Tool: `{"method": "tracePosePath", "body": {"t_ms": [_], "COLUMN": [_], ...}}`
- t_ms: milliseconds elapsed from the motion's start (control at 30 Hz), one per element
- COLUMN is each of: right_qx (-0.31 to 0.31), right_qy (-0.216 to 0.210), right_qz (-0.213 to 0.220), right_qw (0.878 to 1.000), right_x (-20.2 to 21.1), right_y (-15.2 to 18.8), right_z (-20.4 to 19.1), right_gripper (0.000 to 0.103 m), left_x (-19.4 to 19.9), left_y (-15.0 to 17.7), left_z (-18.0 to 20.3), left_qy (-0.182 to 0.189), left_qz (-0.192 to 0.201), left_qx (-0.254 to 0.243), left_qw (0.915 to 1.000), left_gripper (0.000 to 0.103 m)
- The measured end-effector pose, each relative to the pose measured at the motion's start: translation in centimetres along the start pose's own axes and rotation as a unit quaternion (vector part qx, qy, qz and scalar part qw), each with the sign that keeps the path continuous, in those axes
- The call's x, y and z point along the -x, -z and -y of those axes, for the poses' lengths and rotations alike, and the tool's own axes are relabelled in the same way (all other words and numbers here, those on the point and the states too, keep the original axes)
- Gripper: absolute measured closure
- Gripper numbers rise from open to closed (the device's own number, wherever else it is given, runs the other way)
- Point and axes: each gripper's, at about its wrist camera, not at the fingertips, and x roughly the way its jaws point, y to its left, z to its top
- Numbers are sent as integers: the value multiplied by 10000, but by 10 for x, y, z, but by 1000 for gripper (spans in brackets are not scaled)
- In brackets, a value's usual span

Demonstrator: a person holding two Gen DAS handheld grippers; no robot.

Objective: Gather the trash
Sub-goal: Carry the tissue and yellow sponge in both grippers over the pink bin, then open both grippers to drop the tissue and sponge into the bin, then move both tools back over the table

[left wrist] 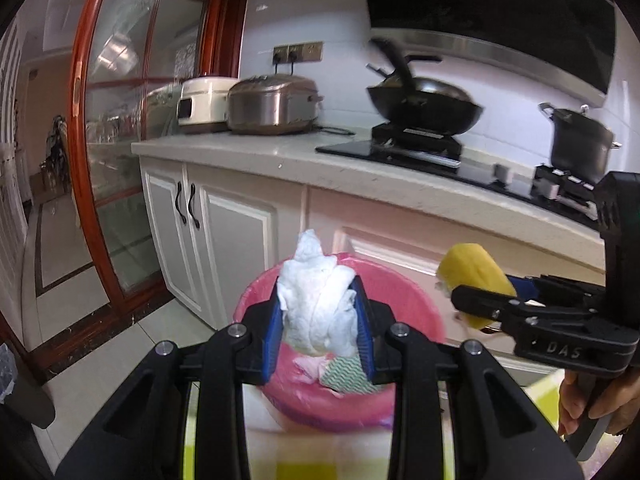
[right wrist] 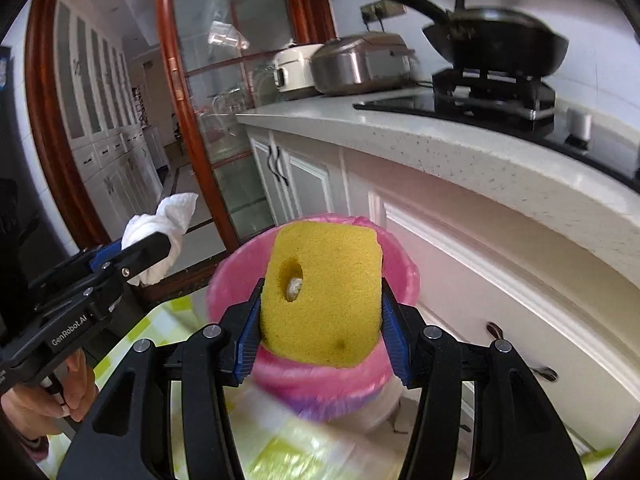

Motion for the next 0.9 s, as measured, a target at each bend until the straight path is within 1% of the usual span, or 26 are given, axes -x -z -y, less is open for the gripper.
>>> {"method": "tracePosePath", "body": {"t_ms": [133,233,267,300,333,400,467,500,600,667,700,733,767,833,900], "right_qx": [-145,-159,-136,-96,-50,-22,-57,-96,-172,-165,-132,-90,-37,26,47], "right_qy": [-48,-158,-177,-135,-92,-96,-114,-141,-172,-160,-145,-125,-78,-52,-53], "right_qz": [-79,-199,-254,-273,-243,-252,-257,-234,-180,-143,-140,-140,-121,-21,109], "right_qw": [9999,9996,9994,9995,9996,9996,9996,9996,9995,9996,9997,9998,9999,10000,9999], "right_x": [-37,-63,-70,-75,-80,-86,-87,-85,-72,-55,-44,-33,-16,27,67], "right_y": [-6,-5,-3,-1,1,4,7,8,9,8,7,5,2,-3,-7], "right_z": [14,19,19,18,19,22,25,27,28,26,23,20,15,5,-5], "right_gripper": [50,48,44,38,37,36,36,36,36,36,36,36,36,36,36], "left_x": [-42,-70,-78,-85,-88,-95,-94,-93,-82,-64,-53,-42,-24,10,59], "left_y": [3,8,10,12,14,18,21,23,24,20,17,14,10,2,-5], "left_z": [-8,-14,-16,-17,-18,-23,-26,-27,-27,-24,-21,-18,-15,-6,5], "left_qy": [-107,-67,-31,-84,-141,-186,-198,-219,-267,-316,-323,-333,-357,-434,-461], "left_qz": [-164,-307,-355,-391,-394,-399,-385,-386,-380,-324,-284,-248,-177,-39,114], "left_qx": [-39,-10,22,30,28,101,169,182,166,144,140,128,96,16,-69], "left_qw": [9998,9995,9994,9992,9991,9990,9989,9988,9988,9989,9990,9991,9992,9990,9988], "left_gripper": [71,69,67,65,63,63,59,59,58,49,47,41,36,31,26]}}
